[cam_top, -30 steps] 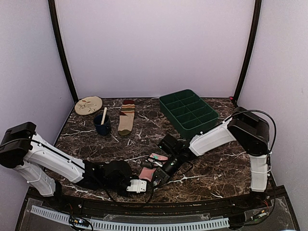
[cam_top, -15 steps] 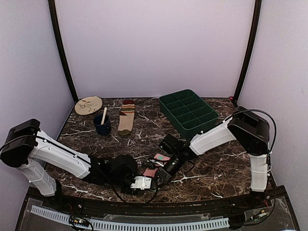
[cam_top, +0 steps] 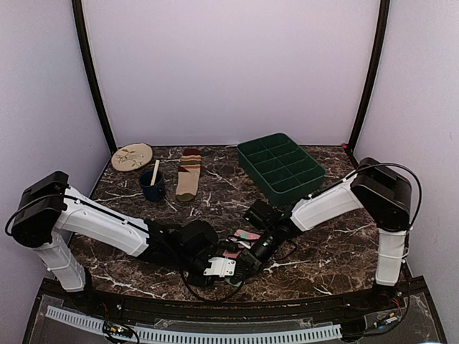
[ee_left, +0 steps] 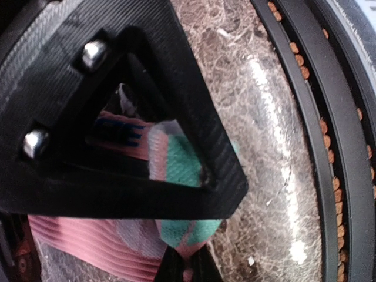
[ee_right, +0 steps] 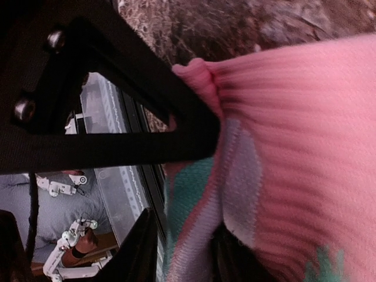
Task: Roll the socks
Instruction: Roll the sock at the center of the board.
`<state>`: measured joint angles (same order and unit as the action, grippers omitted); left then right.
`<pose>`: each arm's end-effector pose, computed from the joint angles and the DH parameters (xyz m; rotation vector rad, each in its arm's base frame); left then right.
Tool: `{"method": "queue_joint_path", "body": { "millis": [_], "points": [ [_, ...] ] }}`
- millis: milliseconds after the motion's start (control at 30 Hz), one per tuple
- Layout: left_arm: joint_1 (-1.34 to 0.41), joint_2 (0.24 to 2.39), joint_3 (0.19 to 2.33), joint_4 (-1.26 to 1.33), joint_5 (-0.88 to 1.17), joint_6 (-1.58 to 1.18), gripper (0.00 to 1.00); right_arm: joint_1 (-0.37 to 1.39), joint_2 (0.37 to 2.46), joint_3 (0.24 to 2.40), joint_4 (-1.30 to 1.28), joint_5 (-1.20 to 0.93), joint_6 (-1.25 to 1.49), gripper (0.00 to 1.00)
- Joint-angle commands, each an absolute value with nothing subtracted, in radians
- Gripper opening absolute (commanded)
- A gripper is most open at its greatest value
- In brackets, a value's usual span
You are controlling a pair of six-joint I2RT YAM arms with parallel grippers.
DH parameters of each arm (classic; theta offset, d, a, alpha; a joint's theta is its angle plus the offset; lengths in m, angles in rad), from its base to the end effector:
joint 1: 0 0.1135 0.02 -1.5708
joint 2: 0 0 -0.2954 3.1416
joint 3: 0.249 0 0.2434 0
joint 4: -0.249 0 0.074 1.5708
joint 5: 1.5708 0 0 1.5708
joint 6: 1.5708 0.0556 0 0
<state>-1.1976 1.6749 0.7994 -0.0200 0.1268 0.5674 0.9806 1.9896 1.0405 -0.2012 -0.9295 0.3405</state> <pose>0.1133 -0.3086 0.1638 1.9700 1.5480 -0.4237 0.1689 0.3323 0.1286 1.0622 -2.3368 -1.3447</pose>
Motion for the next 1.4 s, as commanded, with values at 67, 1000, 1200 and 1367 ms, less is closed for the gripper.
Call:
{"method": "queue_joint_path", "body": {
  "millis": [67,1000,1200,1367],
  "points": [
    [-1.201,1.767,0.872,-0.258,0.290,0.543,0.00,0.950,1.889,0.932,-0.117,-0.767,0.394,0.42],
    [-1.163,1.911,1.085,-0.516,0.501,0.429,0.00,0.943,1.543,0.608,0.011,-0.435,0.538,0.52],
    [-1.140,1.935,1.117,-0.529,0.547,0.403,0.00,0.951,1.404,0.545,-0.015,-0.279,0.547,0.51],
    [-1.117,1.977,1.166,-0.570,0.589,0.406,0.00,0.994,1.240,0.509,-0.079,-0.099,0.541,0.50]
  ]
}}
